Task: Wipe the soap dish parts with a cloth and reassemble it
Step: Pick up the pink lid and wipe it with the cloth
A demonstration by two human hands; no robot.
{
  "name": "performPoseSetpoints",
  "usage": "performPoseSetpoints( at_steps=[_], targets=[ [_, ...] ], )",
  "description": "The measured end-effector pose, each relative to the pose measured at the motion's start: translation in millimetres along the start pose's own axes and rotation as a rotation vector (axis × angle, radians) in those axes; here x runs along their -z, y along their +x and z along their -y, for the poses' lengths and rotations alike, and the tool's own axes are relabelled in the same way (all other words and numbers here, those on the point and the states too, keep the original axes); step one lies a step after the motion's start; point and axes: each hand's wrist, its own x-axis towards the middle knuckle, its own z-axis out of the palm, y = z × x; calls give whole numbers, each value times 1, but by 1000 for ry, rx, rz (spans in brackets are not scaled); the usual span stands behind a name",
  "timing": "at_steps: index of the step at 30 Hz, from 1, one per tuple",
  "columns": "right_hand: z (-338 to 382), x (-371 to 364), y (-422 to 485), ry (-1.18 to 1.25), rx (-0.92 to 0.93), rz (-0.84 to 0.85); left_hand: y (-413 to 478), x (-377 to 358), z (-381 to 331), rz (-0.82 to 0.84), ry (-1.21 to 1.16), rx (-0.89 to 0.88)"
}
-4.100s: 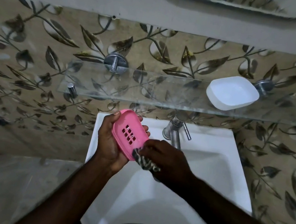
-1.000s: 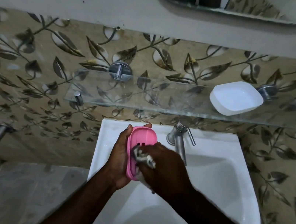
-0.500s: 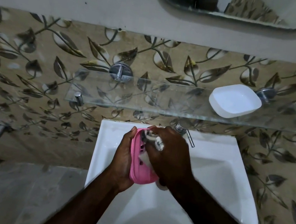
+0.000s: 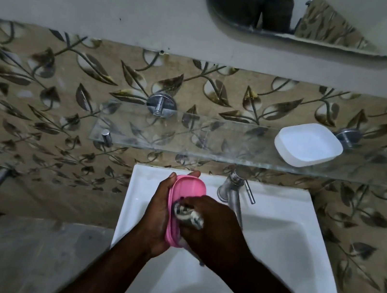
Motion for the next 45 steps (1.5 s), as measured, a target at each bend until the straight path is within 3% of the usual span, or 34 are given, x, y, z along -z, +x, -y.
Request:
performPoseSetpoints(
  at_steps=[2,7,10,12,17,19,21,24,30,34,36,39,42,45],
  targets=[
    [-2,3,3,-43,13,-7,-2,1,1,3,-10,8],
    [3,0,18,-80,-54,-232,-4,-2,-2,2,19,-8],
    [5,-3,8,9,-28,-37,-4,1,-3,6,-16,0],
    [2,0,3,-65,37,68,-4,3,-3,13,-15,2],
    [-3,10,25,-13,-15,-293,0,-5,0,8,35,-31],
    [2,7,22,-14,48,-205,1,-4,-2,20,23,-17],
    [3,2,9,-47,138,-8,2,2,-6,38,16,-13],
    [-8,9,2,-118,108,212,3,9,-4,21,-1,-1],
    [-6,6,18,-111,57,-105,6,14,-5,42,-11,24],
    [-2,-4,1,-178,189,175,7,26,-11,18,27,-31],
    [-6,1,2,-300,188,204,5,28,-7,-15,27,-27],
    [-10,15,12,-311,105,33,7,28,-6,-28,-44,-40],
    [-9,31,21,-36,24,-167,6,28,-7,12,-108,-73],
    [-8,36,24,207,-62,-199,4,30,-4,59,-120,-86]
  ],
)
